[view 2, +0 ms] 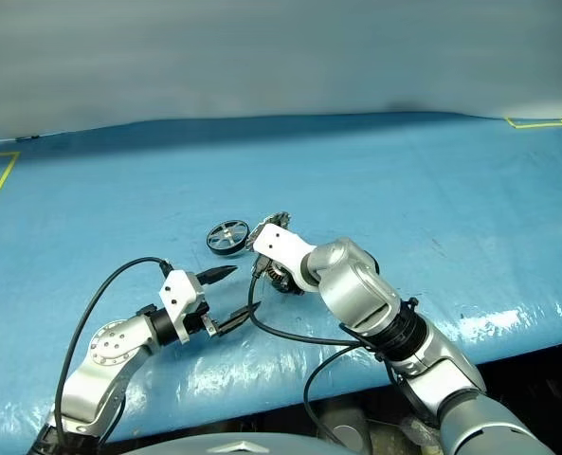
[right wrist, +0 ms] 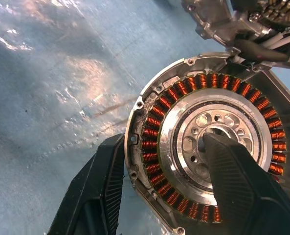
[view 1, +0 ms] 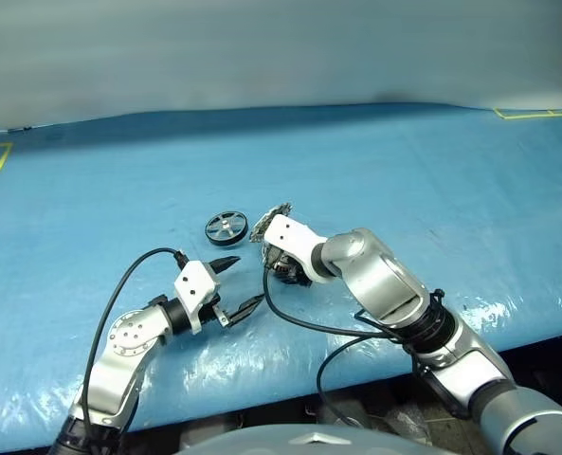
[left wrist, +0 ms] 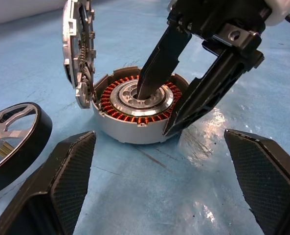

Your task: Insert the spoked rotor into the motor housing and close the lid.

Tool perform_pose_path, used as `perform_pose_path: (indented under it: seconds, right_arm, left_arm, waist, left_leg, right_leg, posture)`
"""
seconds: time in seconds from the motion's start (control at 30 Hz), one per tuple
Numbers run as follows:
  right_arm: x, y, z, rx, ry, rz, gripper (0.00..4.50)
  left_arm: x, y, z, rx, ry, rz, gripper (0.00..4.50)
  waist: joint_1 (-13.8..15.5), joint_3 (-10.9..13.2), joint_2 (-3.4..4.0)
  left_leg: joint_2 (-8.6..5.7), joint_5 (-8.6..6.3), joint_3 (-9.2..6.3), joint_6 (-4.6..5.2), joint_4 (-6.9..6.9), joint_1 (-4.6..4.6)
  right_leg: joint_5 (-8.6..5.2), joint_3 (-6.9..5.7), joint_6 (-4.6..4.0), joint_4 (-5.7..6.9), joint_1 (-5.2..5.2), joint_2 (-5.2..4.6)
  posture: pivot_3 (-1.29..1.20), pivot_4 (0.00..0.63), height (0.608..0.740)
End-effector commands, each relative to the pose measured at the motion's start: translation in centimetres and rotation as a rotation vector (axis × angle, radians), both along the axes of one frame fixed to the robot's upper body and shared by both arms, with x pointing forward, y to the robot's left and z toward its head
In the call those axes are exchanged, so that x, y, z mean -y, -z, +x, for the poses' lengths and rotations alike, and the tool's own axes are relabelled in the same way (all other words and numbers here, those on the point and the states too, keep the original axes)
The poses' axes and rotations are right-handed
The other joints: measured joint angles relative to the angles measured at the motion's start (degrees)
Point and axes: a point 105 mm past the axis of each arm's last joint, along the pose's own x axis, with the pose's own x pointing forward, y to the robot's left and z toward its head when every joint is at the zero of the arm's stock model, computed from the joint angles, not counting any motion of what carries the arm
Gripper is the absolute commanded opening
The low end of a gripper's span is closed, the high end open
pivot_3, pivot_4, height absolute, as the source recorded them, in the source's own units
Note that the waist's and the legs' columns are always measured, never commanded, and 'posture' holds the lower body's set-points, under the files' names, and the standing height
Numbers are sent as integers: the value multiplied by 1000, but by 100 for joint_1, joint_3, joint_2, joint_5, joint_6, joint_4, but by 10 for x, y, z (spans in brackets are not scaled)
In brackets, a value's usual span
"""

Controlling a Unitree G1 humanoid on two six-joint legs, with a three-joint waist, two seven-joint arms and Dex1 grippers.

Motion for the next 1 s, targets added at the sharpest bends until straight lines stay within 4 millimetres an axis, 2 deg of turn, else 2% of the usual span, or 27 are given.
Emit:
perform_pose_path:
  seconds: [0.03, 0.17, 0.3, 0.63, 0.87, 1.0]
  right_arm:
    - [-1, -5, -6, 24, -40, -11, 2585]
    - [0, -5, -4, 49, -50, -14, 2585]
    - [0, -6, -3, 75, -83, -23, 1954]
    - [-4, -12, 3, 18, 17, 44, 1951]
    - [-9, -14, 2, -150, 166, 166, 1951]
    - [-14, -12, 1, -185, 174, 205, 1951]
  left_arm:
    - [5, -4, 1, 17, 20, -9, 4500]
    - [5, -3, 1, 17, 24, -4, 4500]
    - [5, -3, 2, 19, 22, -4, 4500]
    - [4, -2, 3, 20, 11, -4, 4500]
    - [5, -1, 3, 13, 10, -9, 4500]
    - [6, 0, 1, 5, 18, -9, 4500]
  waist:
    - [-6, 0, 0]
    - [-10, 0, 0]
    - [-16, 0, 0]
    - [-37, 0, 0]
    - [-37, 0, 0]
    - [-53, 0, 0]
  left_leg:
    - [0, 0, -1, 0, -1, -2]
    - [0, -1, -1, 1, -1, -3]
    - [1, -3, -1, 5, 0, -2]
    - [6, -9, -2, 15, 0, -2]
    - [6, -4, -3, 6, -2, -4]
    - [5, -5, -1, 7, -3, -4]
  right_leg:
    - [1, -3, 1, 0, -1, 0]
    - [0, -6, 2, -1, 0, 0]
    - [0, -5, 2, -1, 1, 1]
    - [2, -5, 5, 1, 0, 5]
    - [5, -7, 9, 1, -3, 6]
    - [5, -6, 9, -1, -2, 5]
  posture:
    - [0, 150, 740]
    - [0, 150, 740]
    - [0, 150, 740]
    - [0, 150, 740]
    - [0, 150, 740]
    - [0, 150, 740]
